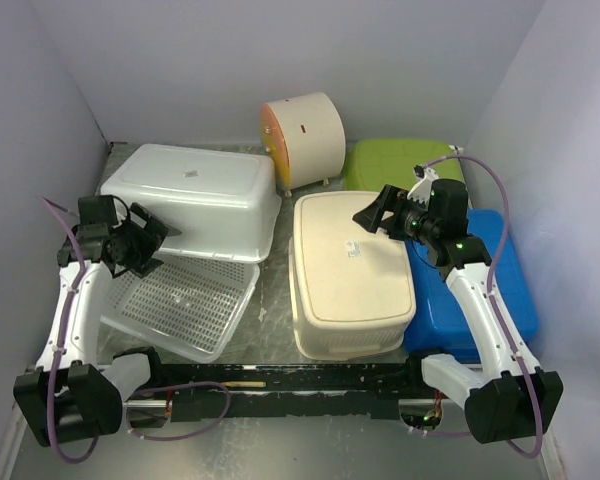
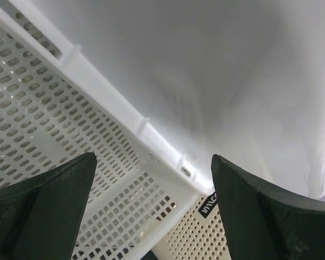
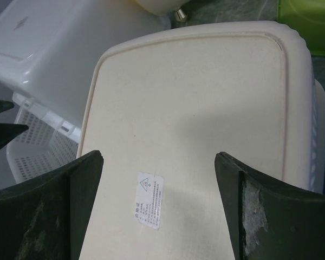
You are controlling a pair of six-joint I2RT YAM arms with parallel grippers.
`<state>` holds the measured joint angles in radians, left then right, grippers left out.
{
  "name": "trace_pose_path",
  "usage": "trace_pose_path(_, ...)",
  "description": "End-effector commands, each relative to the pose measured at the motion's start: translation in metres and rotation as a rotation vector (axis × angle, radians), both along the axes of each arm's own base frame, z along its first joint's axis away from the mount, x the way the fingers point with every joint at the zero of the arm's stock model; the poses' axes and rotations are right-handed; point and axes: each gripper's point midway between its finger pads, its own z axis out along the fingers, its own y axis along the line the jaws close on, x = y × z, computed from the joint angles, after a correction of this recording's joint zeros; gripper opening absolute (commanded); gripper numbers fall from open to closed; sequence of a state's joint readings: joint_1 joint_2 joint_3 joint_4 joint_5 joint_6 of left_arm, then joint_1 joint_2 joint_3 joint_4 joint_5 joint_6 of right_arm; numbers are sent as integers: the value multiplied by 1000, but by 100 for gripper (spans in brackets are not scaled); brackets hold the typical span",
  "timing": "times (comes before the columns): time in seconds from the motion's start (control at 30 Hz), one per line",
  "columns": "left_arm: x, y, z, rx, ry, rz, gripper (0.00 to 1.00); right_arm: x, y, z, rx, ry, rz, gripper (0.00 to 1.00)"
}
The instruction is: Turn the large container upside down
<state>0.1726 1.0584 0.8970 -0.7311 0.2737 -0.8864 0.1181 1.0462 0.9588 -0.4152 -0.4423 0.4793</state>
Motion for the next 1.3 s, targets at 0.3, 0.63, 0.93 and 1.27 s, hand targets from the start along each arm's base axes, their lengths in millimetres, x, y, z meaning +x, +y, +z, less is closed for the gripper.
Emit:
trace_pose_path(0.3, -54, 37, 76, 390, -64, -115, 96, 1, 2, 0, 1, -9, 11, 85)
trace_pose_path(0.63, -127, 80, 99, 596, 51, 143, 94, -47, 120, 65, 81, -242, 428, 83)
trace_pose_path(0.93, -69, 67, 157, 532, -24, 65, 97, -163, 286, 27, -200, -387, 779, 85)
trace_pose_path(1.27, -65, 63, 173, 481, -127, 129, 96, -237, 365, -59, -443, -503, 926, 85)
